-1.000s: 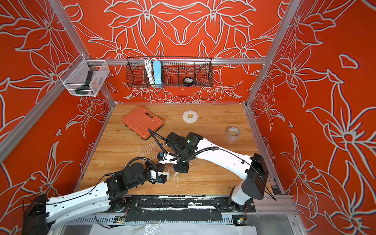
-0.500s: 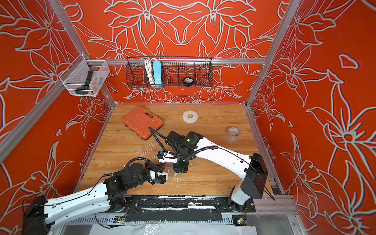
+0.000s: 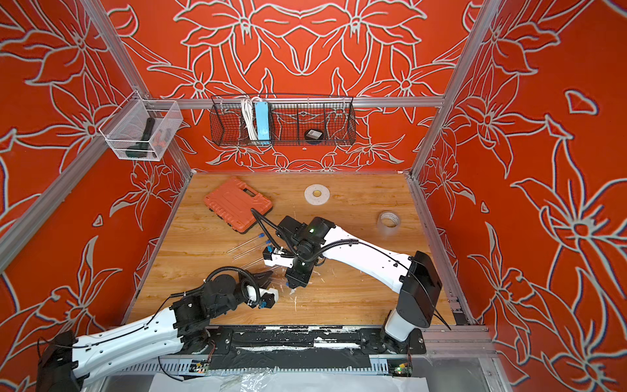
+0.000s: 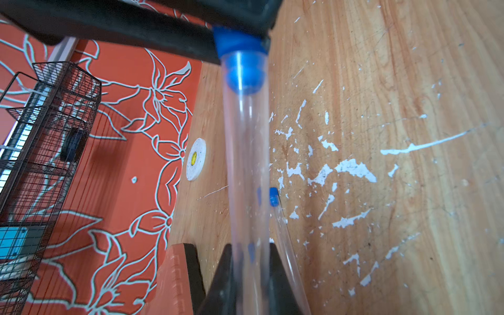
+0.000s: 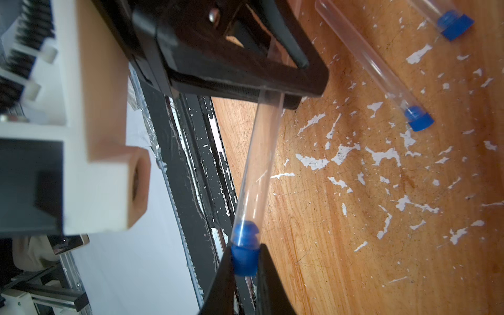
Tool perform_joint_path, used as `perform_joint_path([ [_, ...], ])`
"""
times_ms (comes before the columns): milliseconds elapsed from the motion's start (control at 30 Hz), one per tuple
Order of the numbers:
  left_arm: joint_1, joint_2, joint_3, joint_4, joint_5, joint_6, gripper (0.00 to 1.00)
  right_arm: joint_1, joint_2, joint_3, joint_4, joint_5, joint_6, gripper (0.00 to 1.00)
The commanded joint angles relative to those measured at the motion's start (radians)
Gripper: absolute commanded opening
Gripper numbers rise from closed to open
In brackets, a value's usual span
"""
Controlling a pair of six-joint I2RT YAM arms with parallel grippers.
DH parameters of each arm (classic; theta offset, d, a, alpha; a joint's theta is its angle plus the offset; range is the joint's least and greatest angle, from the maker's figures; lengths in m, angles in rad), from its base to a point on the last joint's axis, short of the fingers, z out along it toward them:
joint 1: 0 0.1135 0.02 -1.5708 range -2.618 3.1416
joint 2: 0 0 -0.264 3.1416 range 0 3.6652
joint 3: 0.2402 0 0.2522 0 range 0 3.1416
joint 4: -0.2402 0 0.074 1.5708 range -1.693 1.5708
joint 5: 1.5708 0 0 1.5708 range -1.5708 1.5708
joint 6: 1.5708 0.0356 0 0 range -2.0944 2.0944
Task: Insert stoppers into test tubes
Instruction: Insert the stopper into the test tube.
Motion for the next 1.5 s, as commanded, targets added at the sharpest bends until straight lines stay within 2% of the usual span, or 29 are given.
perform_joint_path([
  [0, -0.061, -0.044, 0.073, 0.436, 0.39, 0.012, 0.0, -0.006, 0.032, 0.021, 0.723, -0.051, 0.048, 0.0],
  [167, -0.06, -0.055, 0.073, 0.452, 0.395, 0.001, 0.0, -0.016, 0.023, -0.004, 0.764, -0.062, 0.078, 0.0],
  [500, -0.061, -0.069, 0.058, 0.49, 0.412, 0.056, 0.0, -0.036, 0.045, -0.009, 0.799, -0.106, 0.128, 0.0],
  [1033, -0.061, -0.097, 0.03, 0.57, 0.438, 0.04, 0.0, -0.064, 0.08, -0.014, 0.949, -0.161, 0.269, 0.0],
  [1467, -0.061, -0.11, 0.031, 0.518, 0.454, 0.105, 0.0, -0.111, 0.057, -0.062, 0.986, -0.204, 0.321, 0.0],
])
